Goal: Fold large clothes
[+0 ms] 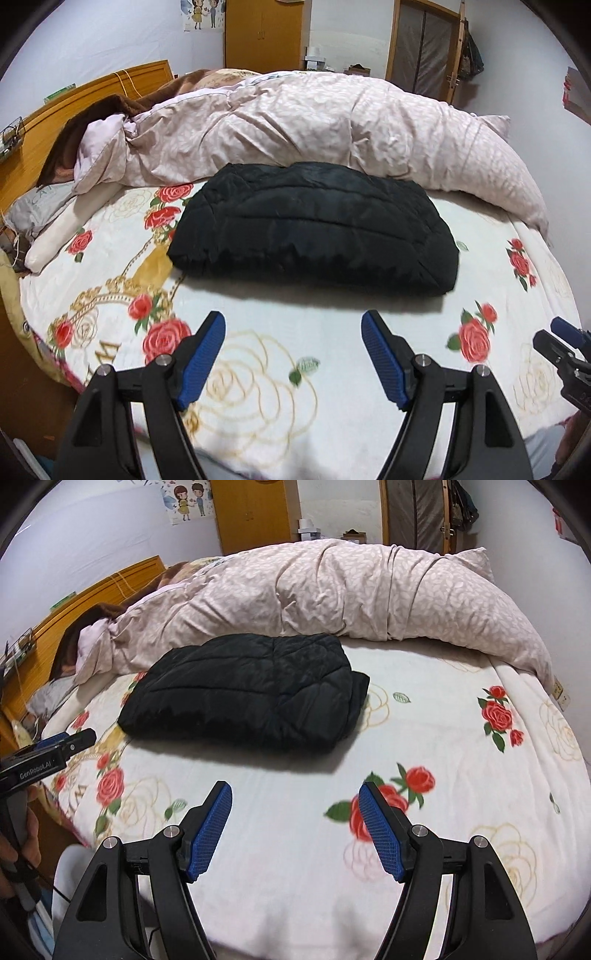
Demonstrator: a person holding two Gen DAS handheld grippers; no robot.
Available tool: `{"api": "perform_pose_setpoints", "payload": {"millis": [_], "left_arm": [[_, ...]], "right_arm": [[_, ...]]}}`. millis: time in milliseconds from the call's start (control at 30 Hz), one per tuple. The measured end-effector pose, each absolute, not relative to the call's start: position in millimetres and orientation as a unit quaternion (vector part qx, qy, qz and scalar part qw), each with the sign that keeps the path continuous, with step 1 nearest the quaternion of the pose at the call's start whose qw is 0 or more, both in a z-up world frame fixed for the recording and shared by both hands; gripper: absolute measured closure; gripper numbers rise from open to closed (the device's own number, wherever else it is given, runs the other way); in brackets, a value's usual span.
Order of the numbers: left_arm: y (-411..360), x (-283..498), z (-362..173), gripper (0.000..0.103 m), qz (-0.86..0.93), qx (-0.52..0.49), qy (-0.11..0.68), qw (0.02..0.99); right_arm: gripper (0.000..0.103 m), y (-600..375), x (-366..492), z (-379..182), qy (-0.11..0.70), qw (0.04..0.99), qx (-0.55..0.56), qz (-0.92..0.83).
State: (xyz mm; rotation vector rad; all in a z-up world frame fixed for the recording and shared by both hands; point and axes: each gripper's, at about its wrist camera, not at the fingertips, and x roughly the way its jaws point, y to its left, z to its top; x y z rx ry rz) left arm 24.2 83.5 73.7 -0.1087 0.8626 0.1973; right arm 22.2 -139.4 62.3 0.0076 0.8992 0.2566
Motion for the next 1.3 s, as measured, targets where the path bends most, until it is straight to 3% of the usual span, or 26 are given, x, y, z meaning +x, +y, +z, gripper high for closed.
{"api": "perform_pose_setpoints", "payload": {"millis": [1300], "left_arm": [[71.7, 9.4, 63.2, 0.025, 0.090, -0.049, 0.440, 0.892]], "right_arm": [[0.032, -111.5, 5.9, 53.8, 0.442, 0.886, -0.034, 0.138]]}}
